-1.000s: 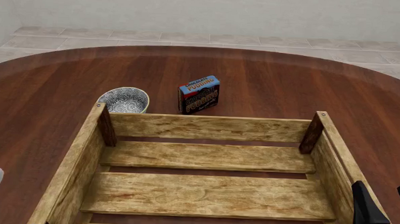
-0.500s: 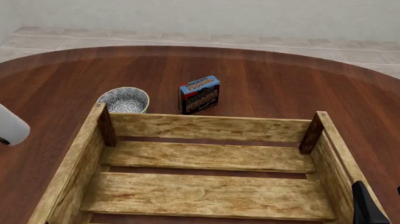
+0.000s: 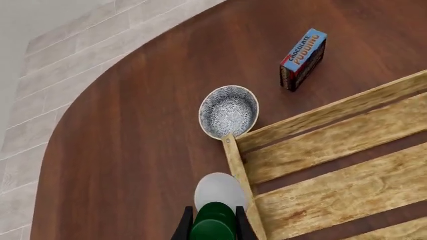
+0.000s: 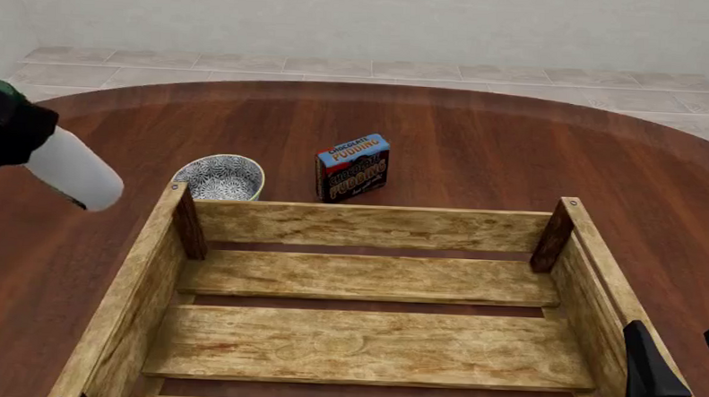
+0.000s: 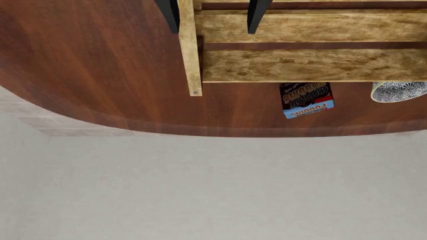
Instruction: Pick up the salad dressing and put it in the tray.
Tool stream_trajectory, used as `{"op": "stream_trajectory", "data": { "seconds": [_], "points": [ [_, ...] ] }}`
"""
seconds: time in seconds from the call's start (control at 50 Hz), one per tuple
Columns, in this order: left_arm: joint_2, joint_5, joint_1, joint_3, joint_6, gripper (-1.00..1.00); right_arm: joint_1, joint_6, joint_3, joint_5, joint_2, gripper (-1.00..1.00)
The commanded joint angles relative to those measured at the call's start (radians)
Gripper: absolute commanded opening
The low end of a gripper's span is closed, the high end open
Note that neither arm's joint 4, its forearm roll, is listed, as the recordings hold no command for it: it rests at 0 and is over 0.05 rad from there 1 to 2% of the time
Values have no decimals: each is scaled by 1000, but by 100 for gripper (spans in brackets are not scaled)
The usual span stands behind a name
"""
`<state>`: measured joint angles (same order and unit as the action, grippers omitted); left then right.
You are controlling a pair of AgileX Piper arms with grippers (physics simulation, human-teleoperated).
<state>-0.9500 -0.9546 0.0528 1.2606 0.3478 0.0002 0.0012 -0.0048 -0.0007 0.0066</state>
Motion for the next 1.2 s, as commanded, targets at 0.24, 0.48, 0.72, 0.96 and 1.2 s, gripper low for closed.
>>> {"op": "stream_trajectory", "data": {
  "seconds": [0.24,0.48,0.72,0.96,1.2],
  "points": [
    [-76,43,174,55,29,-100,0,0,0,0,0,100],
    [-94,55,224,65,29,-100,0,0,0,0,0,100],
    [-101,63,264,53,36,-100,0,0,0,0,0,100],
    [-172,129,373,-4,31,-100,0,0,0,0,0,100],
    [-199,206,431,-88,37,-100,0,0,0,0,0,100]
  ]
}}
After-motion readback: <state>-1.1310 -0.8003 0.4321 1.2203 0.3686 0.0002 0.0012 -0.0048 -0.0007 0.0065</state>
